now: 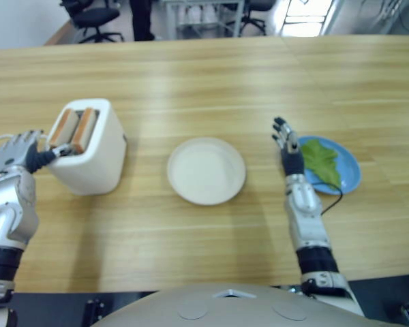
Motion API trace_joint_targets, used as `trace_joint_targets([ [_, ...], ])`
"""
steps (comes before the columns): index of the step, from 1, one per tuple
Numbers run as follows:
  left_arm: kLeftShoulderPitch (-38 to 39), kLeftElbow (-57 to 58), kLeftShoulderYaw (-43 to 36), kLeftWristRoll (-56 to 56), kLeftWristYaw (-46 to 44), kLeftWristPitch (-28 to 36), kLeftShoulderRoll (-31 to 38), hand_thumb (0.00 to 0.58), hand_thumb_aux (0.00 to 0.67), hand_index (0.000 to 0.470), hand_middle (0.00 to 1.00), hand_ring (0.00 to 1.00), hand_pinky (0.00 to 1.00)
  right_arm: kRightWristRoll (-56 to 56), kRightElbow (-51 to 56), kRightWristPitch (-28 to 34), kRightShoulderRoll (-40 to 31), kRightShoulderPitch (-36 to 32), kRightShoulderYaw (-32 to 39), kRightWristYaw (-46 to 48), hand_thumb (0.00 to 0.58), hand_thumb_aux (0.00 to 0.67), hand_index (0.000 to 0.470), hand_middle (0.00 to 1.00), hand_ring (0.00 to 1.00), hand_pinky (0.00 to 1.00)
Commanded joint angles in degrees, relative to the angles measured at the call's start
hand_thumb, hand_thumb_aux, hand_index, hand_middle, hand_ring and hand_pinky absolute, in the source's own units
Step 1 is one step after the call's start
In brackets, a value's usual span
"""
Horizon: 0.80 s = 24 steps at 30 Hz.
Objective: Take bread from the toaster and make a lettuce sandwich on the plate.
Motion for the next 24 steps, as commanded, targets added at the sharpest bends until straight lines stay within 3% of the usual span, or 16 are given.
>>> trace_joint_targets([
  [1, 0.4, -0.6, -1.6, 1.0, 0.2, 0.1, -0.6, 0.0, 0.0, 0.0, 0.0, 0.0, 0.0, 0.5, -0.7, 1.0, 0.0, 0.5, -0.2, 0.1, 0.0, 0.0, 0.0, 0.0, 0.0, 0.0],
  [11, -1.6, -1.8, -3.1, 1.5, 3.3, -0.3, -3.2, 0.005, 0.003, 0.002, 0.0, 0.0, 0.0, 0.4, -0.4, 1.1, 0.1, 0.8, -0.1, 0.0, 0.0, 0.0, 0.0, 0.0, 0.0, 0.0],
  [12, -1.7, -1.7, -3.0, 1.4, 3.7, -0.5, -3.4, 0.209, 0.134, 0.092, 0.0, 0.0, 0.0, 0.4, -0.4, 1.1, 0.1, 0.9, -0.1, 0.0, 0.0, 0.0, 0.0, 0.0, 0.0, 0.0],
  [13, -1.9, -1.5, -2.9, 1.3, 4.1, -0.6, -3.6, 0.209, 0.134, 0.092, 0.0, 0.0, 0.0, 0.4, -0.4, 1.1, 0.1, 0.9, -0.1, 0.0, 0.0, 0.0, 0.0, 0.0, 0.0, 0.0],
  [14, -1.9, -1.5, -2.7, 1.2, 4.4, -0.8, -3.6, 0.331, 0.231, 0.159, 0.0, 0.0, 0.0, 0.3, -0.4, 1.1, 0.2, 0.9, 0.0, 0.0, 0.0, 0.0, 0.0, 0.0, 0.0, 0.0],
  [15, -1.9, -1.5, -2.4, 1.1, 5.0, -0.9, -3.7, 0.551, 0.52, 0.357, 0.31, 0.31, 0.31, 0.3, -0.3, 1.2, 0.2, 1.0, 0.0, 0.0, 0.0, 0.0, 0.0, 0.0, 0.0, 0.0],
  [16, -2.0, -1.6, -2.3, 1.1, 5.5, -1.0, -3.8, 0.58, 0.665, 0.456, 0.54, 0.54, 0.54, 0.3, -0.3, 1.2, 0.2, 1.0, 0.0, 0.0, 0.0, 0.0, 0.0, 0.0, 0.0, 0.0],
  [17, -2.0, -1.7, -2.1, 1.1, 5.9, -1.2, -3.9, 0.58, 0.665, 0.456, 0.54, 0.54, 0.54, 0.3, -0.2, 1.2, 0.2, 1.0, 0.1, 0.0, 0.0, 0.0, 0.0, 0.0, 0.0, 0.0],
  [18, -2.0, -1.8, -1.9, 1.0, 6.4, -1.3, -3.9, 0.58, 0.67, 0.46, 0.73, 0.73, 0.73, 0.3, -0.1, 1.2, 0.2, 1.0, 0.1, 0.0, 0.0, 0.0, 0.0, 0.0, 0.0, 0.0],
  [19, -1.9, -1.9, -1.8, 1.1, 6.8, -1.4, -4.0, 0.58, 0.67, 0.46, 0.98, 0.98, 0.98, 0.3, -0.1, 1.2, 0.2, 1.0, 0.1, 0.0, 0.0, 0.0, 0.0, 0.0, 0.0, 0.0],
  [24, -1.7, -3.0, -0.9, 0.9, 8.6, -2.1, -3.9, 0.58, 0.67, 0.46, 1.0, 1.0, 1.0, 0.1, -0.2, 1.3, 0.4, 1.2, 0.4, 0.0, 0.0, 0.0, 0.0, 0.0, 0.0, 0.0],
])
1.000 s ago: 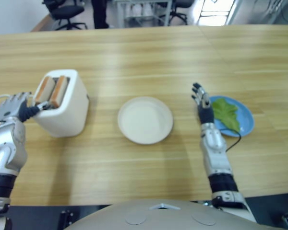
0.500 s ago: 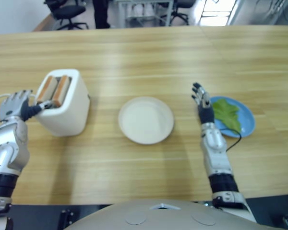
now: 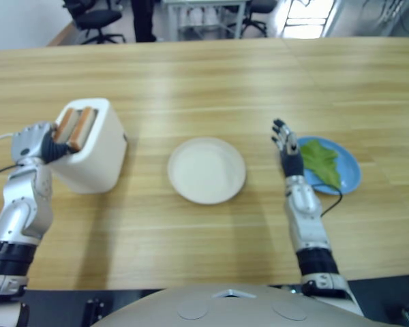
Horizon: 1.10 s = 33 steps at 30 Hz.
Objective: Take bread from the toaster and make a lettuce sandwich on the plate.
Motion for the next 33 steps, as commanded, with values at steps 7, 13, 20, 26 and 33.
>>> trace_joint_targets([
  [7, 0.9, -1.4, 2.5, -1.0, 3.8, -1.7, -1.1, 0.58, 0.67, 0.46, 1.0, 1.0, 1.0, 0.1, 0.1, 1.1, 0.3, 0.4, 0.4, 0.1, 0.0, 0.0, 0.0, 0.0, 0.0, 0.0],
  [13, 0.7, -9.3, 8.1, -2.5, 8.6, -4.9, -2.5, 0.58, 0.67, 0.46, 1.0, 1.0, 1.0, -0.1, 0.4, 1.3, 0.3, 0.5, 0.7, 0.1, 0.0, 0.0, 0.0, 0.0, 0.0, 0.0],
  [20, -0.4, -23.6, 20.5, -8.3, 13.0, -11.6, -5.0, 0.58, 0.67, 0.46, 1.0, 1.0, 1.0, -0.2, 0.7, 1.5, 0.5, 0.4, 1.0, 0.3, 0.0, 0.0, 0.0, 0.0, 0.0, 0.0],
  [26, -7.7, -30.6, 19.0, -24.7, 5.3, -14.5, -11.5, 0.58, 0.67, 0.46, 1.0, 1.0, 1.0, -0.5, 1.3, 1.7, 0.8, 0.4, 1.3, 0.3, 0.0, 0.0, 0.0, 0.0, 0.0, 0.0],
  [33, -11.3, -20.1, 2.9, -44.9, -10.6, -13.0, -26.3, 0.58, 0.67, 0.46, 1.0, 1.0, 1.0, -0.4, 1.4, 2.1, 0.4, -0.1, 1.1, 0.1, 0.0, 0.0, 0.0, 0.0, 0.0, 0.0],
])
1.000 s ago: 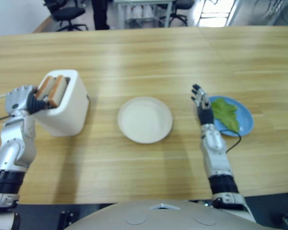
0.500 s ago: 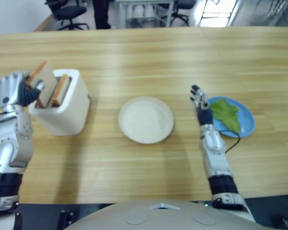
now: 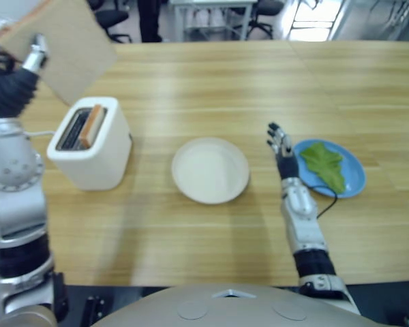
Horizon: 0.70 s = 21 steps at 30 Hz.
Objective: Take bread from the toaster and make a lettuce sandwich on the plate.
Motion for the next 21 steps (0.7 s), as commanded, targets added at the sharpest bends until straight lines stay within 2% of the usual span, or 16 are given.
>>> trace_joint_targets([
  [1, -0.1, 9.2, -8.7, -8.3, -8.7, 0.7, -6.0, 0.58, 0.67, 0.46, 1.0, 1.0, 1.0, -0.1, 0.7, 1.0, -0.4, -0.2, -0.2, -0.1, 0.0, 0.0, 0.0, 0.0, 0.0, 0.0],
  [4, 0.0, 16.0, -15.2, -9.5, -13.8, -0.3, -9.4, 0.58, 0.67, 0.46, 1.0, 1.0, 1.0, 0.1, 0.3, 1.1, -0.7, 0.1, -0.6, -0.4, 0.0, 0.0, 0.0, 0.0, 0.0, 0.0],
  [10, -1.7, 31.1, -26.3, -3.8, -19.3, -2.6, -11.1, 0.58, 0.67, 0.46, 1.0, 1.0, 1.0, 0.8, -0.4, 1.3, -1.4, 0.2, -1.7, -0.6, 0.0, 0.0, 0.0, 0.0, 0.0, 0.0],
  [21, -7.8, 47.6, -32.2, 9.0, -12.5, -7.6, -11.2, 0.58, 0.67, 0.46, 1.0, 1.0, 1.0, 0.7, -1.4, 1.9, -1.3, 0.7, -1.8, -0.3, 0.0, 0.0, 0.0, 0.0, 0.0, 0.0],
])
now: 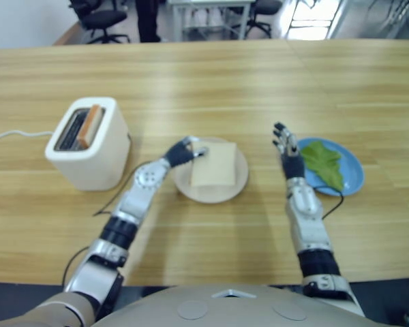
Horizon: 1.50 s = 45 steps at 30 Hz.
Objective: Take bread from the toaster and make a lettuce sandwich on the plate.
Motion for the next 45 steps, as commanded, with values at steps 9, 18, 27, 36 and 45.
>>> trace_joint_targets([
  [9, -2.4, 6.6, -8.8, 19.9, 5.2, 5.0, 4.4, 0.0, 0.0, 0.0, 0.0, 0.0, 0.0, 0.5, -2.0, 1.5, 0.0, 1.0, -0.1, 0.3, 0.0, 0.0, 0.0, 0.0, 0.0, 0.0],
  [18, -0.5, -3.5, -10.9, 31.9, 4.6, 15.6, 10.8, 0.0, 0.0, 0.0, 0.0, 0.0, 0.0, 0.6, -3.3, 2.0, 0.0, 1.4, 0.0, 0.7, 0.0, 0.0, 0.0, 0.0, 0.0, 0.0],
  [27, 4.8, -35.0, 2.3, 34.4, 14.2, 14.3, 12.9, 0.0, 0.0, 0.0, 0.0, 0.0, 0.0, -2.3, -8.8, 1.1, -1.8, 2.2, 1.3, 1.0, 0.0, 0.0, 0.0, 0.0, 0.0, 0.0],
  [36, 9.1, -34.6, 6.2, 26.9, 18.9, 4.1, 8.9, 0.0, 0.0, 0.0, 0.0, 0.0, 0.0, -17.6, -14.4, 0.1, -13.2, 0.6, -0.7, -3.5, 0.0, 0.0, 0.0, 0.0, 0.0, 0.0],
  [45, 9.3, -9.1, 7.9, 22.9, 25.3, -0.1, 7.1, 0.0, 0.0, 0.0, 0.0, 0.0, 0.0, -53.1, 8.2, 6.8, -41.8, -6.5, 9.9, -16.0, 0.0, 0.0, 0.0, 0.0, 0.0, 0.0],
])
